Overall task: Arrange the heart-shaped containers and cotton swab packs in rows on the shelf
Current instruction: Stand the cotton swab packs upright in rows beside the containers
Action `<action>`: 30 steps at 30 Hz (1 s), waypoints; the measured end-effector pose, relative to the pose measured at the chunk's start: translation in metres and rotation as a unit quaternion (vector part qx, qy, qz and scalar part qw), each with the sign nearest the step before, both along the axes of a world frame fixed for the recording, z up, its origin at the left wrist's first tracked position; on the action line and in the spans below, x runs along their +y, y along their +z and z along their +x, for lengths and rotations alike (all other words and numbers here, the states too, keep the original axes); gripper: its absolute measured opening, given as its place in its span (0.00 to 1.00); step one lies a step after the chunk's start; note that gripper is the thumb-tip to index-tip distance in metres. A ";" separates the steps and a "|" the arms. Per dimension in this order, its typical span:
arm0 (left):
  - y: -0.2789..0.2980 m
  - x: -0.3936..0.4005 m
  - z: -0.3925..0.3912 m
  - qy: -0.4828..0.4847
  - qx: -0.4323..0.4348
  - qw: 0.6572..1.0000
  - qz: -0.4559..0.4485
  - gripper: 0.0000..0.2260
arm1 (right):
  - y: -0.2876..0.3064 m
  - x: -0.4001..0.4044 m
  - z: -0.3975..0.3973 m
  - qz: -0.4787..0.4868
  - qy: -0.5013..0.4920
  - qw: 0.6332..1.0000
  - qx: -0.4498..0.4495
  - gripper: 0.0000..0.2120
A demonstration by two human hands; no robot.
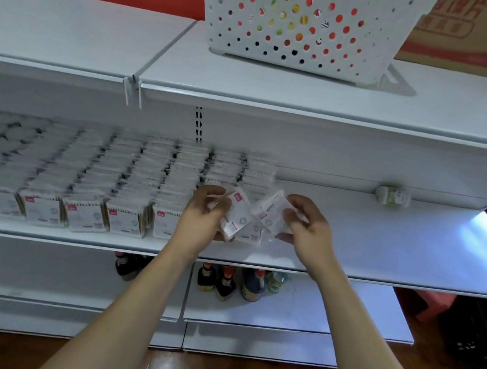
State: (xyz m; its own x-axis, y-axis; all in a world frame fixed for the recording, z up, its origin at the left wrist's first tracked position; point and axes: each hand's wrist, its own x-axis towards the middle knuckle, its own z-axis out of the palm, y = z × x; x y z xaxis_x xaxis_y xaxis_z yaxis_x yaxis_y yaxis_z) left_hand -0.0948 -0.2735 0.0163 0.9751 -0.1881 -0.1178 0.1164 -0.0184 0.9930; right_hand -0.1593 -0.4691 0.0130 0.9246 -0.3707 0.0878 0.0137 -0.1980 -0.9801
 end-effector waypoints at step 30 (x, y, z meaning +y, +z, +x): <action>0.000 0.039 -0.011 0.139 -0.036 0.990 -0.005 0.09 | -0.060 0.032 0.013 -0.395 0.026 0.916 -0.059 0.17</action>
State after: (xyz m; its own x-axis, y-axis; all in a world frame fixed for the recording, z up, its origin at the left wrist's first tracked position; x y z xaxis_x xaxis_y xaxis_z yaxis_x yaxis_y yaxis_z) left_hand -0.1054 -0.2348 0.0159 0.9951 0.0880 -0.0447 0.0436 0.0139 0.9990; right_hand -0.1465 -0.4368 -0.0473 0.9063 -0.1040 0.4097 0.1398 -0.8410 -0.5226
